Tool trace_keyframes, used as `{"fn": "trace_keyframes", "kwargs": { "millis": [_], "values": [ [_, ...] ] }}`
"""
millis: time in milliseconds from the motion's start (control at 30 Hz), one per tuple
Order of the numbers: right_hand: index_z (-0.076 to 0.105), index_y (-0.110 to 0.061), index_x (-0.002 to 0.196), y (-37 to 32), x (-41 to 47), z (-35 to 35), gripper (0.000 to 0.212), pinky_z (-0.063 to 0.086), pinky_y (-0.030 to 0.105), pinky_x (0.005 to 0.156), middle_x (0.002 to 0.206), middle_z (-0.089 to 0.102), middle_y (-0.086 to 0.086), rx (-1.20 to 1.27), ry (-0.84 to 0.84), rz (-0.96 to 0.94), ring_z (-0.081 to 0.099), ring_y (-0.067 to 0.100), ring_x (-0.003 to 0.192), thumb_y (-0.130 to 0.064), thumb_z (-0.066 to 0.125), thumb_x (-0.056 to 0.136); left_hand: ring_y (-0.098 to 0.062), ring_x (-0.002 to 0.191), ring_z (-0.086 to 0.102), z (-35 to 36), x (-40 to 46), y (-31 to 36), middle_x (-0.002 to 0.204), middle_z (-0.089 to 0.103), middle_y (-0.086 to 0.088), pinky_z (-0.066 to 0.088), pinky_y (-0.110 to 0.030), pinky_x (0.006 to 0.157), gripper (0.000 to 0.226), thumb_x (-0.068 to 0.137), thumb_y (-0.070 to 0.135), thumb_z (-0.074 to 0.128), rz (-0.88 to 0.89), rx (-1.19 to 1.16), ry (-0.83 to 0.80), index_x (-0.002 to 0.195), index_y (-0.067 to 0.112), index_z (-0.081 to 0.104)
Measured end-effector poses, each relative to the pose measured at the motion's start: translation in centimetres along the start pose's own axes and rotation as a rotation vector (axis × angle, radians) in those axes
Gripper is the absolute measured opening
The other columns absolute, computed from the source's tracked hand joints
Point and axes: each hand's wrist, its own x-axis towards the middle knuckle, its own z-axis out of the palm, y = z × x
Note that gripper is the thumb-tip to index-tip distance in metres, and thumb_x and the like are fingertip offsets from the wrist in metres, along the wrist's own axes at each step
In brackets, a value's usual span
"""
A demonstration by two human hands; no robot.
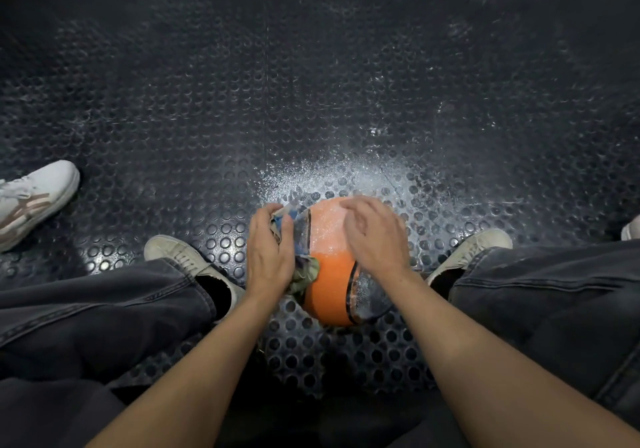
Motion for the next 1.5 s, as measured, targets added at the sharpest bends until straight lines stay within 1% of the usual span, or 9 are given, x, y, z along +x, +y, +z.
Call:
{"fn": "trace_keyframes", "kwargs": {
  "millis": [167,333,567,733,900,1100,1200,1300,1500],
  "values": [
    [0.068,-0.028,0.112,-0.4,1.6,-0.8,0.021,0.04,0.039,0.102,0.106,0.053,-0.01,0.007,0.034,0.111,0.049,0.011,0.103,-0.028,0.054,0.097,-0.007,0.105,0.052,-2.9,0.1,1.9,0.116,0.058,0.005,0.042,-0.027,0.09,0.022,0.097,0.022,0.054,0.17,0.039,-0.18,0.119,0.018,0.056],
    [0.066,-0.026,0.11,-0.1,1.8,-0.6,0.02,0.033,0.035,0.095,0.104,0.051,-0.008,-0.072,0.048,0.109,0.045,0.011,0.098,-0.034,0.051,0.098,-0.004,0.109,0.046,-2.1,-1.4,1.1,0.125,0.043,0.009,0.038,-0.024,0.096,0.02,0.094,0.027,0.056,0.219,0.157,-0.372,0.111,0.018,0.062],
    [0.067,-0.025,0.112,-0.2,1.8,-0.8,0.024,0.026,0.032,0.087,0.111,0.057,-0.005,-0.076,0.057,0.099,0.042,0.011,0.1,-0.031,0.048,0.1,-0.013,0.089,0.063,-1.1,-4.1,-0.8,0.11,0.062,0.005,0.055,-0.03,0.076,0.017,0.089,0.018,0.067,0.476,0.296,-0.277,0.105,0.013,0.067],
    [0.065,-0.024,0.112,-0.5,1.6,-0.4,0.024,0.028,0.034,0.09,0.103,0.047,-0.008,-0.102,0.054,0.1,0.039,0.012,0.1,-0.035,0.048,0.099,-0.005,0.091,0.056,-0.2,-0.4,0.3,0.11,0.063,0.005,0.052,-0.029,0.085,0.02,0.093,0.025,0.061,0.245,0.223,-0.145,0.107,0.013,0.07],
    [0.066,-0.022,0.102,-0.1,1.7,-0.3,0.02,0.029,0.032,0.09,0.103,0.054,-0.007,-0.042,0.099,0.143,0.049,0.015,0.101,-0.032,0.049,0.099,-0.004,0.09,0.06,-1.4,-3.4,-0.9,0.107,0.062,0.012,0.052,-0.025,0.084,0.019,0.09,0.02,0.064,0.399,0.264,-0.271,0.108,0.016,0.07],
    [0.062,-0.026,0.097,-0.3,1.5,-0.2,0.013,0.03,0.032,0.087,0.1,0.049,-0.008,-0.062,0.075,0.107,0.045,0.014,0.099,-0.033,0.051,0.098,-0.004,0.082,0.057,-0.1,0.1,0.7,0.102,0.062,0.008,0.048,-0.021,0.079,0.02,0.093,0.026,0.06,0.234,0.252,-0.192,0.105,0.015,0.07],
    [0.066,-0.026,0.106,-0.2,1.6,-0.2,0.021,0.033,0.037,0.098,0.114,0.054,-0.003,-0.052,0.142,0.205,0.045,0.016,0.107,-0.034,0.049,0.097,0.005,0.077,0.056,-1.0,-1.9,0.0,0.102,0.061,0.012,0.051,-0.018,0.076,0.017,0.094,0.025,0.059,0.353,0.243,-0.246,0.106,0.019,0.07],
    [0.066,-0.026,0.116,0.4,1.9,-0.6,0.028,0.038,0.039,0.103,0.121,0.058,0.001,-0.025,0.109,0.291,0.046,0.014,0.098,-0.036,0.046,0.1,-0.007,0.085,0.061,-1.1,-3.4,-0.1,0.104,0.065,0.005,0.049,-0.022,0.077,0.018,0.088,0.017,0.068,0.502,0.295,-0.311,0.105,0.016,0.071],
    [0.062,-0.026,0.112,-0.4,1.3,0.3,0.025,0.033,0.038,0.097,0.114,0.054,0.0,-0.039,0.113,0.314,0.044,0.015,0.096,-0.037,0.044,0.098,-0.003,0.082,0.056,-0.2,-1.5,1.1,0.105,0.063,0.008,0.052,-0.025,0.08,0.017,0.093,0.024,0.06,0.34,0.266,-0.205,0.104,0.015,0.07]
  ]
}}
